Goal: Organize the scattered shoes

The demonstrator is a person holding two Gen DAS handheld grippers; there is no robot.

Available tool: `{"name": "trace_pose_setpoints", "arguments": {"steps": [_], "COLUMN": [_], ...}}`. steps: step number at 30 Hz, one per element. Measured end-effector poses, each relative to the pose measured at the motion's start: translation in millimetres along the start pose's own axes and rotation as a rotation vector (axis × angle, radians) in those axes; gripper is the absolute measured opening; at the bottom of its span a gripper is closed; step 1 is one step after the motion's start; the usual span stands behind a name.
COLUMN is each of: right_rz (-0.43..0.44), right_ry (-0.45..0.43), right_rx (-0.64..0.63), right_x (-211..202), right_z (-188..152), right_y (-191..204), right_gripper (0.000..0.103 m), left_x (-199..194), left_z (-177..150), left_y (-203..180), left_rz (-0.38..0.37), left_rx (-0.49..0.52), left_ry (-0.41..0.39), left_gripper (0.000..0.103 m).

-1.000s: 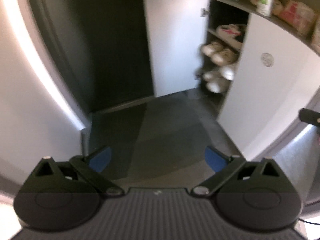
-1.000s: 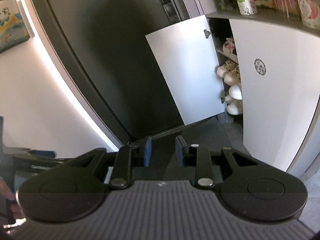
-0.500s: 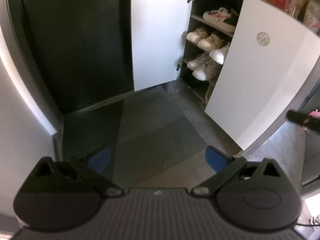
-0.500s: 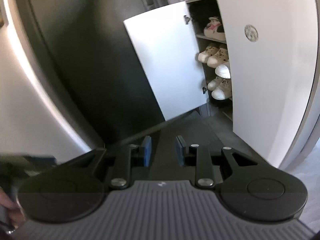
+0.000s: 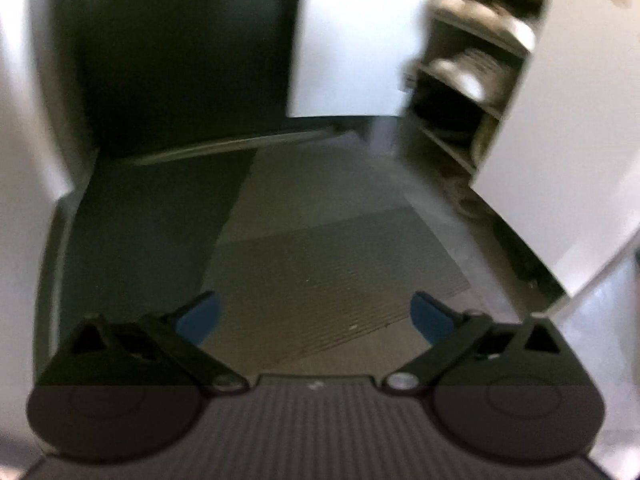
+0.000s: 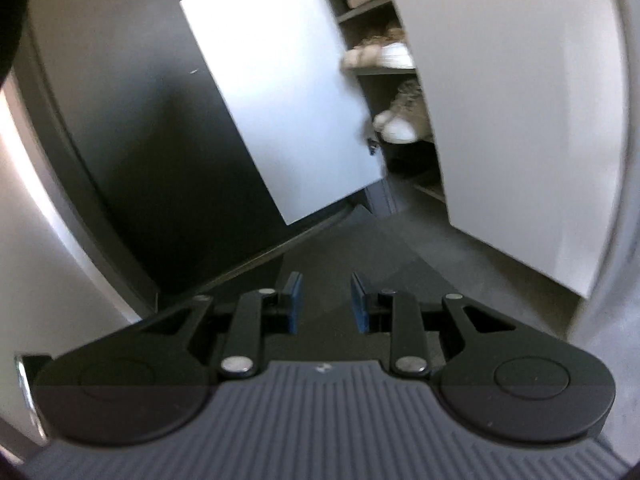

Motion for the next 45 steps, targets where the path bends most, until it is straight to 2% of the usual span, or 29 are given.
{"name": "trace_pose_setpoints", "arguments": {"steps": [4,6,9,12,15,18,23,27,30,33,34,36,38,41,45], "right_rz": [-0.015,0.014,0.096,0.156,0.218,0.284,0.371,0.416,0.421,0.425,0.43,0.46,0.469,0.466,0.472], "right_ry": [0.002,-0.014,0.017,0.072,0.054,0.045,0.05,0.086,0.065,0.052,0.056,0.039,0.0,-0.061,0.028], "right_rx": [-0.086,-0.084,-0.055,-0.127,-0.156,-0.154,-0.219,-0.255,-0.292,-0.219,-0.192,-0.166,-0.193,-0.154,-0.031], "right_x": [44,55,74,75,57,46,18,-9,-48,-92,-102,-130,-154,-180,-187], "right_z": [-61,-88,-126,-150,-148,-134,-118,-99,-75,-58,-57,-59,-64,-73,-108], "right_y": [-16,-18,-19,-10,5,18,47,69,93,106,109,118,126,124,116], "right_gripper": [0.03,0.03,0.03,0.029,0.029,0.029,0.029,0.029,0.029,0.031,0.031,0.031,0.031,0.031,0.031], "left_x": [57,76,87,80,54,19,-40,-101,-152,-207,-224,-248,-272,-296,-324], "left_z": [-37,-60,-98,-120,-122,-110,-108,-106,-101,-93,-91,-90,-90,-94,-107], "left_y": [-12,-19,-12,4,26,43,53,48,35,14,7,-5,-16,-29,-34], "left_rz": [-0.114,-0.123,-0.092,-0.063,-0.022,0.044,0.112,0.135,0.136,0.171,0.196,0.218,0.238,0.233,0.237], "left_rx": [0.086,0.129,0.123,0.039,-0.008,0.002,-0.025,-0.037,0.048,0.14,0.156,0.109,0.064,0.054,-0.036], "left_ry": [0.008,-0.038,-0.037,0.015,0.03,-0.019,-0.087,-0.118,-0.137,-0.206,-0.224,-0.226,-0.23,-0.252,-0.247], "left_gripper": [0.102,0.102,0.102,0.102,0.102,0.102,0.102,0.103,0.103,0.103,0.103,0.103,0.103,0.103,0.103]}}
Point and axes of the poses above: each gripper's, at about its wrist camera, not at the fingertips, and x roughly the way its jaws point, y to its left, z to its top, the point moved 4 cm from there along x, roughly the way its jaws point, and after that the axes turned 12 degrees about z, right-handed, at the moved point
